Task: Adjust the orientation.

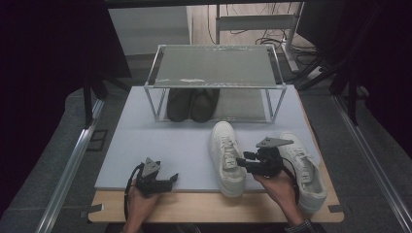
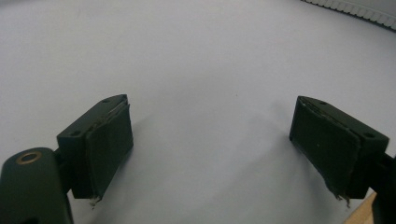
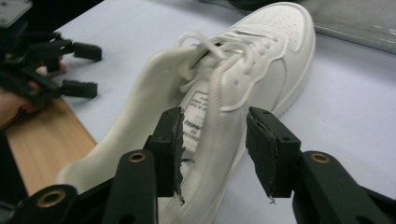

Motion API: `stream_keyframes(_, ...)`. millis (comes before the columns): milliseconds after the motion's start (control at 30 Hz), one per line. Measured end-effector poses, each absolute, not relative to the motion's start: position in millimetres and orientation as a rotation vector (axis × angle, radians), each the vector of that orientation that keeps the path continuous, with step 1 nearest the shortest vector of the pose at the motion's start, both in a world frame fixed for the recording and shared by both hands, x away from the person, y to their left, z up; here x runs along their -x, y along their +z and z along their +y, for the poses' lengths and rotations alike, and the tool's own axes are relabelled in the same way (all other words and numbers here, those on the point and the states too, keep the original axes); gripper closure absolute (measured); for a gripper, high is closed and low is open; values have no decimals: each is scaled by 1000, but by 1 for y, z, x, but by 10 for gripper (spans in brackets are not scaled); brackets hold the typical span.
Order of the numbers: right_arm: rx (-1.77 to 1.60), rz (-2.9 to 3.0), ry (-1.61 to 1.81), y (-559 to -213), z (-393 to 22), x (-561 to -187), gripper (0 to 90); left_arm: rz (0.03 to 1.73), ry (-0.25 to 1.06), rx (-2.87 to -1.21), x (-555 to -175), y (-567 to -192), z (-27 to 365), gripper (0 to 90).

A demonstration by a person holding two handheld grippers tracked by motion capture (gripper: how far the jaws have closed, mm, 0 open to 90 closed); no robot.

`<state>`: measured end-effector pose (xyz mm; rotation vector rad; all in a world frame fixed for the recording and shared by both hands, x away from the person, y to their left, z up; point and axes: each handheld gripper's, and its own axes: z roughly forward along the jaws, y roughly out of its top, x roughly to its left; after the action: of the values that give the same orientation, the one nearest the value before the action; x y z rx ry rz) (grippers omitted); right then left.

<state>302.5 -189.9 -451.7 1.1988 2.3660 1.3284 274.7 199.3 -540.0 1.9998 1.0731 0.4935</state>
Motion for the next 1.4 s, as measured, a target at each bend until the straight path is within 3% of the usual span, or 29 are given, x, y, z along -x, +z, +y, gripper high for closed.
stream_keyframes(267, -1235, 2384, 1320, -458, -183, -312, 593, 1072, 493, -2002, -275, -540, 199, 128)
stream_keyframes(800, -1464, 2316, 1453, -464, -193, -318, 787, 1072, 492, -2002, -275, -540, 200, 128)
stream_keyframes(1400, -1707, 2235, 1700, -465, -209, -326, 820, 1073, 489, -2001, -275, -540, 200, 128)
